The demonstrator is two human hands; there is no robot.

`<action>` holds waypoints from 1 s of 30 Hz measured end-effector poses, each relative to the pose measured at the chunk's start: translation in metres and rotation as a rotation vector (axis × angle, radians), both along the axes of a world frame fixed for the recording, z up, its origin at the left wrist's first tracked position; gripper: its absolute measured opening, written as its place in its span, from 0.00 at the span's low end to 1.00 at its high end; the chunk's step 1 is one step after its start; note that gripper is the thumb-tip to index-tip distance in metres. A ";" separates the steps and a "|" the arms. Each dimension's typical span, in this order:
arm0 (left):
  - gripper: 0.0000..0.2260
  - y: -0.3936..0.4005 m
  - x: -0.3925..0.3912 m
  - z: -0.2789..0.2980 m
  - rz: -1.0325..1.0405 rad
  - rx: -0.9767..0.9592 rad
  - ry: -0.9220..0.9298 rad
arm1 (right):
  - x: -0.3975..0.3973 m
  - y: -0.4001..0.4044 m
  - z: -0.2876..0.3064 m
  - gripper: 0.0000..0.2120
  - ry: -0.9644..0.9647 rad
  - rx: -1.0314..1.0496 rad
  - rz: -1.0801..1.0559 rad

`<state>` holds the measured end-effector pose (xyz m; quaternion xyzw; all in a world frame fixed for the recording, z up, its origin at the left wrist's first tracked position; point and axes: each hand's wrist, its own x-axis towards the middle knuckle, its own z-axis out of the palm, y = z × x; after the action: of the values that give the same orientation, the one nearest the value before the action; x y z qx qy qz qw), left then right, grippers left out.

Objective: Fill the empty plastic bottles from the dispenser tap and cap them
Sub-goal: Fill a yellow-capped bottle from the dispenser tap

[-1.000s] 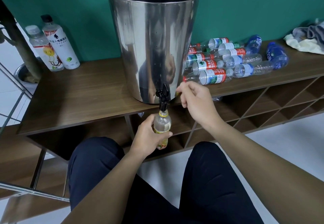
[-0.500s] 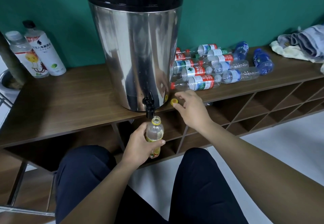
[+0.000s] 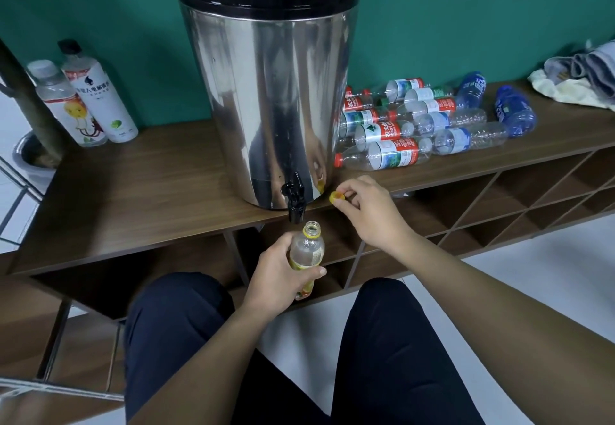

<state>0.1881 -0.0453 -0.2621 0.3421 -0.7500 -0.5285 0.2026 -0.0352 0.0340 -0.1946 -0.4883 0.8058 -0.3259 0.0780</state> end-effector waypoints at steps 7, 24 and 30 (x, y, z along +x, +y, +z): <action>0.27 0.010 0.005 0.013 -0.026 -0.047 -0.007 | 0.035 0.038 0.025 0.07 -0.116 0.023 0.264; 0.30 0.010 0.046 0.080 -0.196 -0.078 0.049 | 0.065 0.048 0.121 0.10 0.460 0.139 0.682; 0.27 0.017 0.062 0.110 -0.109 -0.134 0.121 | 0.088 0.037 0.157 0.24 0.559 0.095 0.548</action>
<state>0.2503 -0.0284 -0.1526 0.2542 -0.7875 -0.5071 0.2409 0.0528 0.0708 -0.0380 -0.7511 0.6499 -0.1098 -0.0379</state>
